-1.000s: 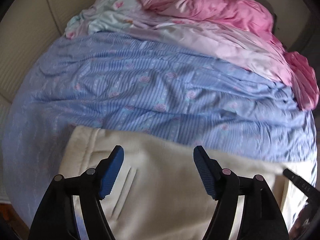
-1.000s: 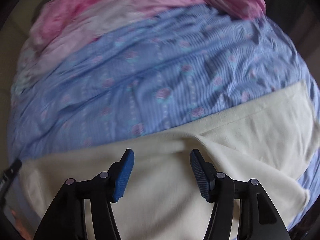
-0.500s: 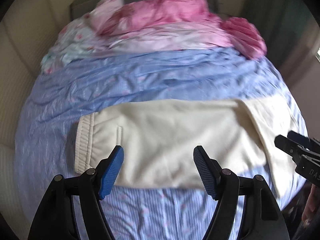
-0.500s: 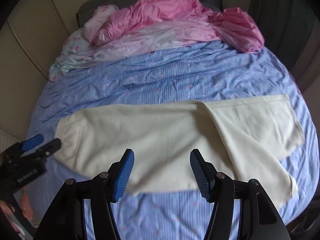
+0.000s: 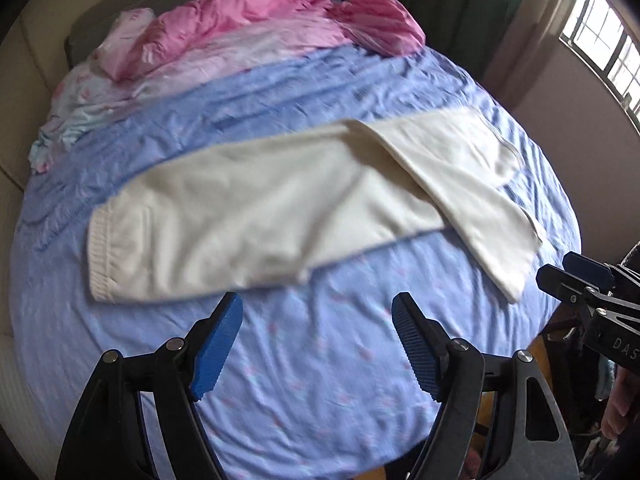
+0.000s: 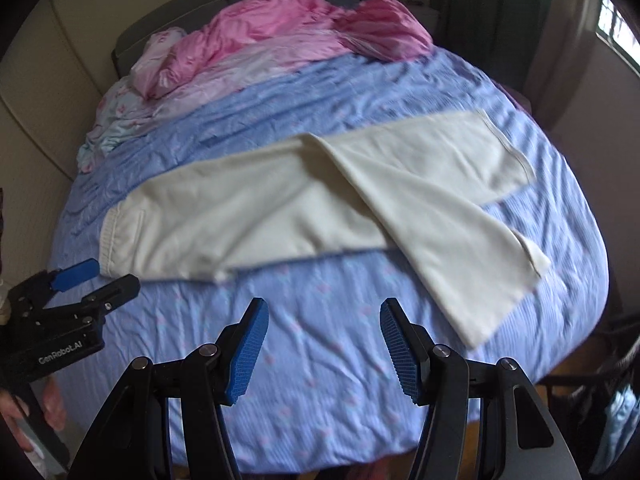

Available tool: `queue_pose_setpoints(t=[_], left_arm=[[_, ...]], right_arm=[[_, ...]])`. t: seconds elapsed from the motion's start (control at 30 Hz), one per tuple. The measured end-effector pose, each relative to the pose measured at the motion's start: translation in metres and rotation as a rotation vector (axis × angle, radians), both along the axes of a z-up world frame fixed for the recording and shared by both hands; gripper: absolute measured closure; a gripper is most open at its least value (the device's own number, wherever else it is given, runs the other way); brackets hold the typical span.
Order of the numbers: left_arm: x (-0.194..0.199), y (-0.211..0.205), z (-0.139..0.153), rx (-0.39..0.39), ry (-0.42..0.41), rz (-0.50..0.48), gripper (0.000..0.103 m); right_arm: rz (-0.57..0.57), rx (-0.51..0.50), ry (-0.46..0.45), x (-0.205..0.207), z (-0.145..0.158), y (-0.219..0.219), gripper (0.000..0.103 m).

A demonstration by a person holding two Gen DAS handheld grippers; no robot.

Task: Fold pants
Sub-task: 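Move both open grippers back from the folded trousers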

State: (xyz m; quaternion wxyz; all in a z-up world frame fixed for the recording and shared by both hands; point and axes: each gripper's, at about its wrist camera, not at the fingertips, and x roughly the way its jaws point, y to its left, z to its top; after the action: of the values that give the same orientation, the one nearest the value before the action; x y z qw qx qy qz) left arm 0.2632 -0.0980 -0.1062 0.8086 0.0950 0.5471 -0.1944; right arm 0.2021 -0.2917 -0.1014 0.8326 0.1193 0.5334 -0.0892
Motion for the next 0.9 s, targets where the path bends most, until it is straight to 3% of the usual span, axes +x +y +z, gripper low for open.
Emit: queue_pose_setpoints(t=[0.13, 0.3, 0.5, 0.67, 0.9], left_arm=[[-0.022, -0.045, -0.016, -0.014, 0.033, 0.021, 0.027], [-0.042, -0.103, -0.039, -0.04, 0.091, 0.136, 0.027], [-0.064, -0.151, -0.071, 0.032, 0.164, 0.208, 0.027], [-0.072, -0.176, -0.094, 0.093, 0.213, 0.224, 0.027], [-0.073, -0.193, -0.129, 0.128, 0.291, 0.244, 0.027]], right_arm=[[0.034, -0.002, 0.021, -0.023, -0.016, -0.049, 0.044], [0.133, 0.058, 0.051, -0.032, -0.042, -0.105, 0.044], [0.231, 0.07, 0.156, -0.03, -0.086, -0.159, 0.044], [0.269, 0.058, 0.264, -0.026, -0.125, -0.174, 0.044], [0.384, 0.015, 0.382, -0.015, -0.172, -0.157, 0.044]])
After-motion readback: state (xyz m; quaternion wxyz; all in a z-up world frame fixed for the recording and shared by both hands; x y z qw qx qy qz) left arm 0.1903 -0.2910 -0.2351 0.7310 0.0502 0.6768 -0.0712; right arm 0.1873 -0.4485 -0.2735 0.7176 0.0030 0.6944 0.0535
